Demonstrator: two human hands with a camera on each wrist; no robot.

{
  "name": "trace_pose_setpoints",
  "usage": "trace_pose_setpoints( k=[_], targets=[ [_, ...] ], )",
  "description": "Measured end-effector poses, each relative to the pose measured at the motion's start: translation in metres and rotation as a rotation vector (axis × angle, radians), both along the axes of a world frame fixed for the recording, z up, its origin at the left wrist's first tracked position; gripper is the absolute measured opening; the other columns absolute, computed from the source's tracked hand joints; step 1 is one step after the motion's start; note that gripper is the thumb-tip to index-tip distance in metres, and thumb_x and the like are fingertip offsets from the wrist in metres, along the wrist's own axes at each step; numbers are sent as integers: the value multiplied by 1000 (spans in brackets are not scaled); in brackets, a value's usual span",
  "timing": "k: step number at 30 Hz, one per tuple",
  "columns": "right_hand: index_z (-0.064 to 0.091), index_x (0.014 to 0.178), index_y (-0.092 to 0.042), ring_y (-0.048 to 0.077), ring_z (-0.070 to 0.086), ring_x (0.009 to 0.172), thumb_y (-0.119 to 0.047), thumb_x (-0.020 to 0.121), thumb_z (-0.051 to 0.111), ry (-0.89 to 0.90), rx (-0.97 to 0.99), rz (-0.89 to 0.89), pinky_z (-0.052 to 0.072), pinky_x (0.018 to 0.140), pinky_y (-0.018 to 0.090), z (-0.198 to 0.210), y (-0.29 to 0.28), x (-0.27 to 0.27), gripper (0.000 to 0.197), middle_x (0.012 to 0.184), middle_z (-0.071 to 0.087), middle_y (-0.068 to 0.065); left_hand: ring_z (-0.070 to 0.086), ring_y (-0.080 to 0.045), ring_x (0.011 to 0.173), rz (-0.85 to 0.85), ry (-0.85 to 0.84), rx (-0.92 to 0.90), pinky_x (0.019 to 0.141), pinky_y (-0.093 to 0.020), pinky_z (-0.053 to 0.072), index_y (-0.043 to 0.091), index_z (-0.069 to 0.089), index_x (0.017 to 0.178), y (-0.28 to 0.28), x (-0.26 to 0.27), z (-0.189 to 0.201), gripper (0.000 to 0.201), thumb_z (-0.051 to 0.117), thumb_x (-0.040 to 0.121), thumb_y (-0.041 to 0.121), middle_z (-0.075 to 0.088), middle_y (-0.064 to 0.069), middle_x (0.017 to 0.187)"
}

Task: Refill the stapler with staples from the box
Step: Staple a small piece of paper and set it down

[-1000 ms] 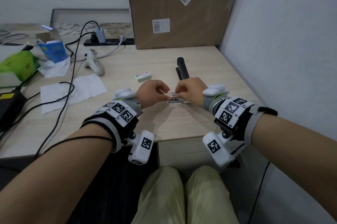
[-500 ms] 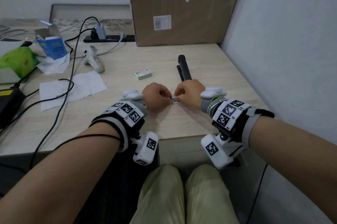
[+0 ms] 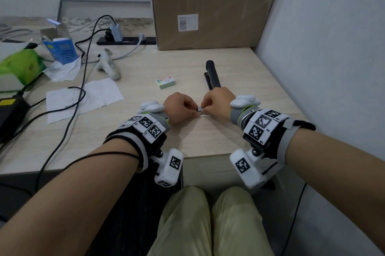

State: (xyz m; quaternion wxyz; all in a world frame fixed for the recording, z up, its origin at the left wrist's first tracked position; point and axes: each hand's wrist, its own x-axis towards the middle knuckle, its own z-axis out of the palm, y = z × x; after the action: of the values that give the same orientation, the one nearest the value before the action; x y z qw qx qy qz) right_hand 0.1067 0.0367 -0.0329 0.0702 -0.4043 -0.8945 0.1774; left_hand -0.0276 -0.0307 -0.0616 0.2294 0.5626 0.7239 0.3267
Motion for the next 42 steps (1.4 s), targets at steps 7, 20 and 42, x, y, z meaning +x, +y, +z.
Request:
trace_pose_setpoints(
  k=[7,20,42],
  targets=[
    [75,86,-14,19,67,90,-15,77,70,27,-47,-6,49,75,25,0,2,0,10,94,75,3,55,-9,64,-5,-1,1,77,-32,50,10,75,84,0,0,1,22,80,68,24,64,3,69],
    [75,94,-22,15,63,81,-27,78,70,-81,-23,34,41,57,21,7,1,3,18,96,74,-1,60,-13,73,-23,-13,-19,81,-33,52,11,75,86,0,-2,0,24,80,68,27,70,-2,79],
    [67,110,-14,15,58,90,-24,73,76,-99,-46,-58,40,77,22,4,32,73,39,110,69,6,52,-13,71,-37,65,-66,71,-29,44,18,75,85,-1,-8,0,17,78,69,24,60,-1,71]
  ],
)
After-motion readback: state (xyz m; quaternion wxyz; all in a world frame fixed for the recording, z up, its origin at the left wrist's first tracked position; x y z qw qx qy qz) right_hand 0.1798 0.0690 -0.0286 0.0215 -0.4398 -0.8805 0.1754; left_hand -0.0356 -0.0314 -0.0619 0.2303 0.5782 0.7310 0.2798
